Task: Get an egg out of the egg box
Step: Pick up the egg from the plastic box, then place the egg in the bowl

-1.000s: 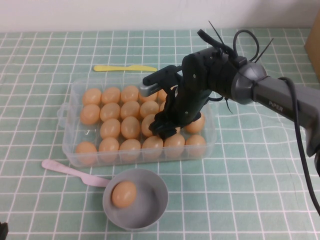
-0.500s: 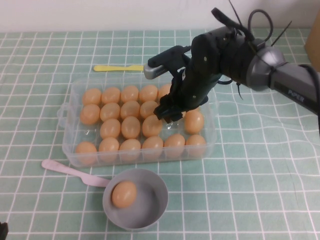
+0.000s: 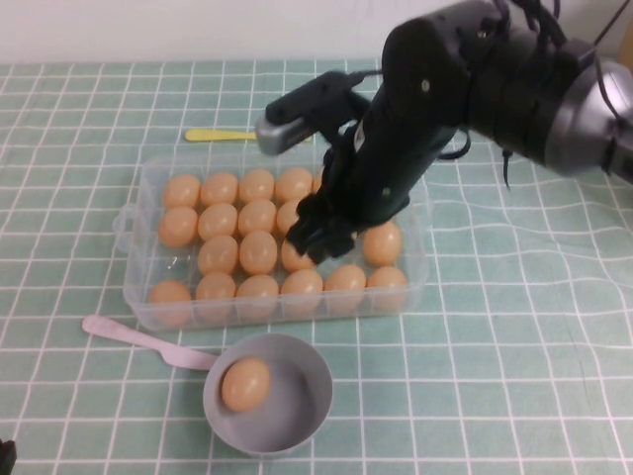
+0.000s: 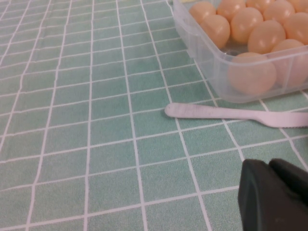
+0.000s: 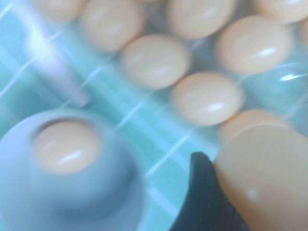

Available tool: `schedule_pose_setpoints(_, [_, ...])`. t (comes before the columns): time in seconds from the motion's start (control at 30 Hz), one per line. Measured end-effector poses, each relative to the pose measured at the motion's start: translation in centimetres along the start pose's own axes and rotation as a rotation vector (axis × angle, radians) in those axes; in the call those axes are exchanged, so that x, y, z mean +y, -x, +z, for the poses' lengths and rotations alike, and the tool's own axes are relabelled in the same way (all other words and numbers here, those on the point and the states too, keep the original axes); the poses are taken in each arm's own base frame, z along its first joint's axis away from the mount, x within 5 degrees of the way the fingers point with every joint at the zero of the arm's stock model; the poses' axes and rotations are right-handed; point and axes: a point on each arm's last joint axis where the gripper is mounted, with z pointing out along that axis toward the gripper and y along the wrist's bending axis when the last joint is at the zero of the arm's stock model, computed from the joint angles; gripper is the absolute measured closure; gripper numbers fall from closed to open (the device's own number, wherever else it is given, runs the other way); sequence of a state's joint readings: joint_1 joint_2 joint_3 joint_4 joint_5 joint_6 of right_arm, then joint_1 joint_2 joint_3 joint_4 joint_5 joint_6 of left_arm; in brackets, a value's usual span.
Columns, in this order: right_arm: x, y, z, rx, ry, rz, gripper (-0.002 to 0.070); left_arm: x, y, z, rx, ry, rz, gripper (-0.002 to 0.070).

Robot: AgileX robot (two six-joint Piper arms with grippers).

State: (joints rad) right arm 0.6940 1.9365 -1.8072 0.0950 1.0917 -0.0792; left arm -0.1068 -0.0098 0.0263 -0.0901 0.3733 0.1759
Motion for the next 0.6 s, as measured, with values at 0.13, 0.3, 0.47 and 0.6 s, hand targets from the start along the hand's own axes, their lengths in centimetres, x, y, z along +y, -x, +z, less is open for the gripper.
schedule_pose_setpoints(0.13, [2.7,-1.8,0.3,0.02,0.051,-0.032,0.03,0.0,0.0,0.0,0.0,0.0,0.0,0.0679])
schedule_pose_setpoints(0.3, [5.9,-4.2,1.8,0.096,0.1,-0.083,0.03,0.0,0.0,0.0,0.0,0.0,0.0,0.0678])
schedule_pose_setpoints(0.47, [7.8,-4.8,2.1,0.112,0.146,-0.098,0.03,0.0,0.0,0.0,0.0,0.0,0.0,0.0679])
schedule_pose_setpoints(0.6, [8.0,-4.7,2.2,0.093,0.149,-0.101,0.03,0.0,0.0,0.0,0.0,0.0,0.0,0.0679])
